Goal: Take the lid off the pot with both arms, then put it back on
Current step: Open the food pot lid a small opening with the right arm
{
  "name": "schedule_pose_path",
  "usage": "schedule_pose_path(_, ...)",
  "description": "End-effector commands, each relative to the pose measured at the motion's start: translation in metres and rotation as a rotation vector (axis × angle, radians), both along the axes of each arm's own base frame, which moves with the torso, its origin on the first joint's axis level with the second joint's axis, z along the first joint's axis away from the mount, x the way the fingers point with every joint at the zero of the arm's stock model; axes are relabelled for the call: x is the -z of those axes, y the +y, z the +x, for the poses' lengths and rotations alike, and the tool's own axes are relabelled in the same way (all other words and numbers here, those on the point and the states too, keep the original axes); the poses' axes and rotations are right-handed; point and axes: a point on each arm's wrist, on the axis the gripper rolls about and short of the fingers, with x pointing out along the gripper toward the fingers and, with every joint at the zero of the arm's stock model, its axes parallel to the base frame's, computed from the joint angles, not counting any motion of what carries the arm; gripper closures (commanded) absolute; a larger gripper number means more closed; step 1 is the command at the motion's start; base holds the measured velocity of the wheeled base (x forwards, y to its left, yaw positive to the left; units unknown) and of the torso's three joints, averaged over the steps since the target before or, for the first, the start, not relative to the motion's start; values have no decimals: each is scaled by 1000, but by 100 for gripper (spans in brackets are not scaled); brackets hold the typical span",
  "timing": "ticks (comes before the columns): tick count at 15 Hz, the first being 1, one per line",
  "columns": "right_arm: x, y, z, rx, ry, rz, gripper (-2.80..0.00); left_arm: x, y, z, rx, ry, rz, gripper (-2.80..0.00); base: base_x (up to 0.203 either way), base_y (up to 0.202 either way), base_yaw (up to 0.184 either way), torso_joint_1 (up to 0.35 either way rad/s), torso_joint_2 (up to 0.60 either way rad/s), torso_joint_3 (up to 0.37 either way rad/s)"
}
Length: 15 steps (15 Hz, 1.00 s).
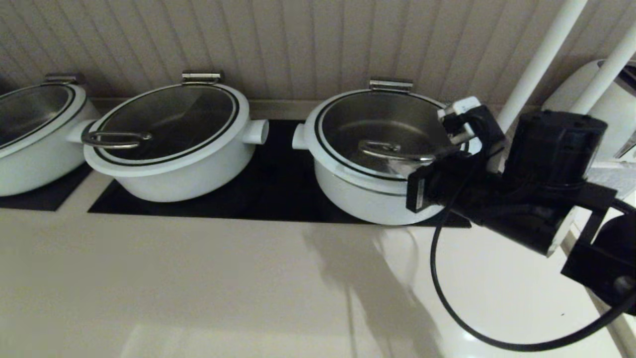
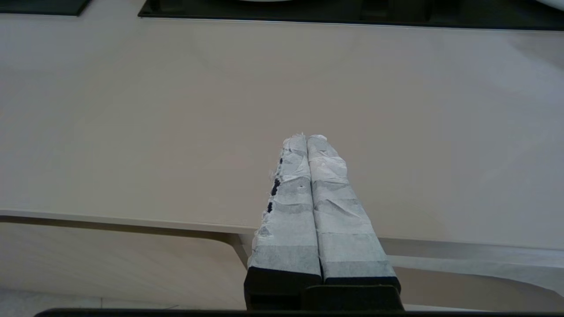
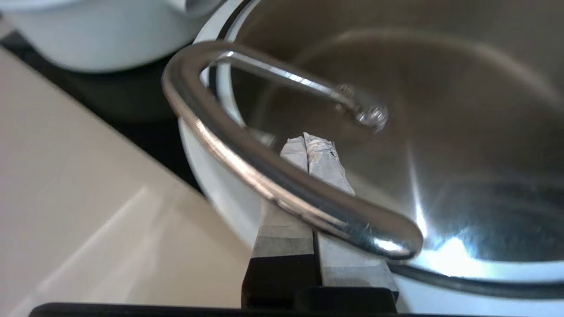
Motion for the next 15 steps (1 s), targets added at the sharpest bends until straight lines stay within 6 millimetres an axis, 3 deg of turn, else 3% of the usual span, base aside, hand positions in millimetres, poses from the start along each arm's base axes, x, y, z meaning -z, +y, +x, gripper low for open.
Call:
schedule_pose_path(1, -8, 1, 1, 8, -30, 21, 0, 0, 0, 0, -1, 0, 0, 0, 0, 0, 0, 0, 0, 0)
schedule_pose_path(10, -35, 3, 8, 34, -114, 76, 0, 0, 0, 0, -1, 0, 1, 0, 0, 0, 0, 0, 0, 0)
schedule_pose_path(15, -38, -3, 13, 57, -121, 79, 0, -1, 0, 0, 2, 0, 49, 0, 0, 0, 0, 0, 0, 0)
